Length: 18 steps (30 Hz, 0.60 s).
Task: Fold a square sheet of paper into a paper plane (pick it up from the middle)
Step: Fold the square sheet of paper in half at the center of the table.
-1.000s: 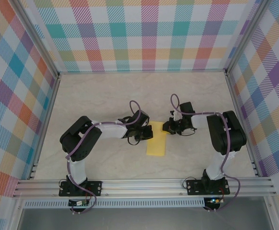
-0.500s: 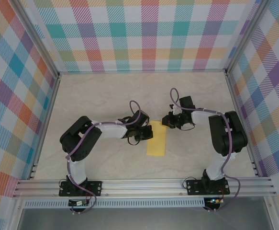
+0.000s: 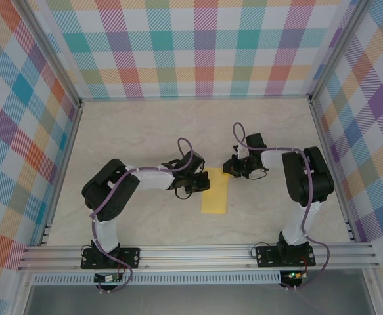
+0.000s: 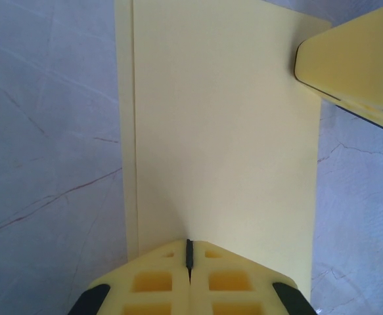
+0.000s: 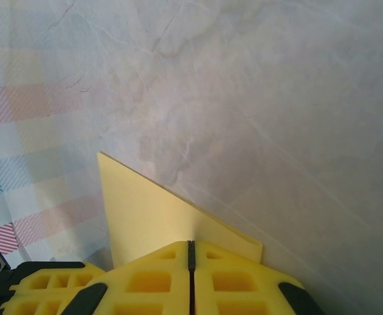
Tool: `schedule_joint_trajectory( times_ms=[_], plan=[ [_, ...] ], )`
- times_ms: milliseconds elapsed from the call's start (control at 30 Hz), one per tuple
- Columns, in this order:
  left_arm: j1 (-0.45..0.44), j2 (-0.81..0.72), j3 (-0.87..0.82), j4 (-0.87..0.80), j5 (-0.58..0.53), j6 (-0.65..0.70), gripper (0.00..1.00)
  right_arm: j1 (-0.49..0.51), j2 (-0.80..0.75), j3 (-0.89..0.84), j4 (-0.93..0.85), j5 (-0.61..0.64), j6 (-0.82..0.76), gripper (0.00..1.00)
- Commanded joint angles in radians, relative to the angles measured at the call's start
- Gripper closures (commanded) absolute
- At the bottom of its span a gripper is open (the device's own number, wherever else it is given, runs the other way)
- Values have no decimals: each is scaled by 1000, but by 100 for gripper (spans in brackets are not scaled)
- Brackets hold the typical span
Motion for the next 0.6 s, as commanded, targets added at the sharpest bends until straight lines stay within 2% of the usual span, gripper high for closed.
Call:
schedule_joint_trajectory(
  times_ms=[0,233,567],
  plan=[
    [-6,39,-54,-172,-74,24,100,-7,-26,28,-48,-9,-14,92],
    [-7,40,-54,-171,-75,22,100,-29,-30,98,-87,-50,-18,92],
    [-8,41,-51,-170,-69,23,100,-29,54,100,-111,0,-18,92]
  ],
)
